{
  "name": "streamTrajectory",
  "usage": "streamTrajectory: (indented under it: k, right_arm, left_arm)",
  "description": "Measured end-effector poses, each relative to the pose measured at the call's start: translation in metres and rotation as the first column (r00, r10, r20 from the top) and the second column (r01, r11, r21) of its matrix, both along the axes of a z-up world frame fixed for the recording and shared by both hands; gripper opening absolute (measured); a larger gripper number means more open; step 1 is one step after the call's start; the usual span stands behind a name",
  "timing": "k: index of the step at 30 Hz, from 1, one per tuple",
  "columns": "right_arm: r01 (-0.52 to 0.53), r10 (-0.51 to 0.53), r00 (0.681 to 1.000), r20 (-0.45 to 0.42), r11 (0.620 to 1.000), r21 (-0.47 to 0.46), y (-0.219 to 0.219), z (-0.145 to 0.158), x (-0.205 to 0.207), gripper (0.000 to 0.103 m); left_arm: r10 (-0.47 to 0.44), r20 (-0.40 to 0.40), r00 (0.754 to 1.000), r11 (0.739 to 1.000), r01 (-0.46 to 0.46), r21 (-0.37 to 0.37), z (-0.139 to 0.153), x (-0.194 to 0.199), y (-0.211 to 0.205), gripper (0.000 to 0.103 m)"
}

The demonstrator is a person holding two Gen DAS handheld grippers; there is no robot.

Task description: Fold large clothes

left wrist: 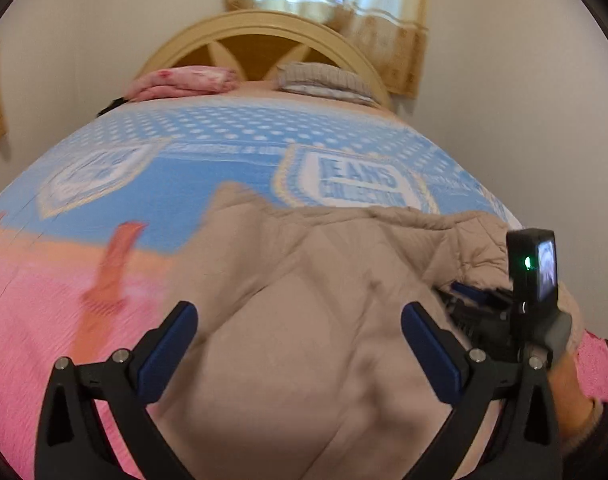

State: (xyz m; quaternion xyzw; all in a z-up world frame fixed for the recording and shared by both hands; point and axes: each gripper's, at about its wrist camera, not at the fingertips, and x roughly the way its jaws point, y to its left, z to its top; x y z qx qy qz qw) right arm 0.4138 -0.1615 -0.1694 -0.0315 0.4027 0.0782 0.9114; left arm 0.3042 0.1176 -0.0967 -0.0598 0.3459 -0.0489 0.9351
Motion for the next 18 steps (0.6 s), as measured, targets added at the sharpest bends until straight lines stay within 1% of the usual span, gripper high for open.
streamTrajectory:
  k: [1, 2, 3, 4, 5, 6, 7, 8, 9, 10, 11, 12, 13, 14, 15, 17, 18]
  right_arm:
    - [-0.002, 0.002, 1.000, -0.003, 1.000, 0.016, -0.003, 0.002, -0.001, 0.036]
    - [-0.003, 0.003, 1.000, -0.005, 1.000, 0.028, -0.006, 0.006, -0.004, 0.036]
    - [0.005, -0.005, 1.000, 0.002, 0.999, 0.038, -0.009, 0.013, -0.011, 0.036]
    - [0.012, -0.014, 0.999, 0.032, 0.998, 0.055, -0.012, 0.022, -0.027, 0.037]
    - [0.007, -0.010, 0.999, 0.052, 0.998, 0.059, -0.015, 0.030, -0.041, 0.038]
    - [0.004, -0.009, 0.998, 0.065, 0.998, 0.064, -0.015, 0.033, -0.055, 0.043]
    - [0.006, -0.011, 0.998, 0.068, 0.997, 0.074, -0.016, 0.034, -0.070, 0.046]
    - [0.001, -0.006, 0.998, 0.067, 0.998, 0.071, -0.016, 0.032, -0.083, 0.047]
    - [0.001, -0.005, 0.997, 0.073, 0.999, 0.050, -0.015, 0.029, -0.094, 0.047]
    - [0.005, -0.007, 0.997, 0.079, 1.000, 0.026, -0.013, 0.024, -0.105, 0.047]
    - [0.009, -0.010, 0.997, 0.071, 1.000, 0.022, -0.014, 0.018, -0.111, 0.047]
    - [0.015, -0.016, 0.998, 0.058, 1.000, 0.028, -0.015, 0.010, -0.114, 0.047]
    - [0.017, -0.019, 0.998, 0.062, 1.000, 0.025, -0.014, 0.003, -0.117, 0.047]
    - [0.012, -0.011, 0.997, 0.070, 1.000, -0.001, -0.011, -0.003, -0.116, 0.047]
    - [0.013, -0.012, 0.998, 0.065, 1.000, -0.004, -0.010, -0.004, -0.115, 0.047]
    - [0.016, -0.016, 0.999, 0.042, 1.000, 0.012, -0.011, -0.005, -0.108, 0.047]
    - [0.015, -0.015, 0.999, 0.038, 1.000, 0.013, -0.011, -0.006, -0.108, 0.047]
  left_arm:
    - [0.029, -0.008, 1.000, 0.999, -0.029, 0.018, -0.005, -0.013, 0.013, 0.103]
    - [0.055, -0.021, 0.998, 0.998, -0.055, 0.016, -0.011, -0.023, 0.024, 0.103]
    - [0.080, -0.046, 0.996, 0.997, -0.080, -0.008, -0.021, -0.033, 0.037, 0.103]
    - [0.085, -0.071, 0.994, 0.996, -0.088, -0.033, -0.029, -0.036, 0.045, 0.103]
    - [0.078, -0.120, 0.990, 0.992, -0.089, -0.085, -0.045, -0.040, 0.056, 0.103]
    - [0.074, -0.153, 0.985, 0.986, -0.095, -0.136, -0.058, -0.044, 0.064, 0.103]
    - [0.059, -0.162, 0.985, 0.978, -0.090, -0.191, -0.067, -0.047, 0.069, 0.103]
    - [0.032, -0.168, 0.985, 0.963, -0.075, -0.257, -0.075, -0.049, 0.071, 0.103]
    - [0.007, -0.175, 0.985, 0.943, -0.065, -0.326, -0.082, -0.050, 0.073, 0.103]
    - [-0.011, -0.175, 0.984, 0.924, -0.057, -0.377, -0.087, -0.049, 0.073, 0.103]
    - [-0.042, -0.167, 0.985, 0.897, -0.037, -0.440, -0.093, -0.048, 0.071, 0.103]
    - [-0.044, -0.159, 0.986, 0.885, -0.035, -0.464, -0.096, -0.047, 0.068, 0.103]
    - [-0.042, -0.149, 0.988, 0.885, -0.032, -0.464, -0.096, -0.046, 0.064, 0.103]
    - [-0.056, -0.136, 0.989, 0.881, -0.015, -0.473, -0.095, -0.044, 0.058, 0.103]
    - [-0.056, -0.127, 0.990, 0.879, -0.011, -0.477, -0.095, -0.041, 0.053, 0.103]
    - [-0.030, -0.121, 0.992, 0.877, -0.032, -0.479, -0.098, -0.037, 0.051, 0.101]
    - [-0.007, -0.108, 0.994, 0.868, -0.048, -0.495, -0.099, -0.035, 0.053, 0.088]
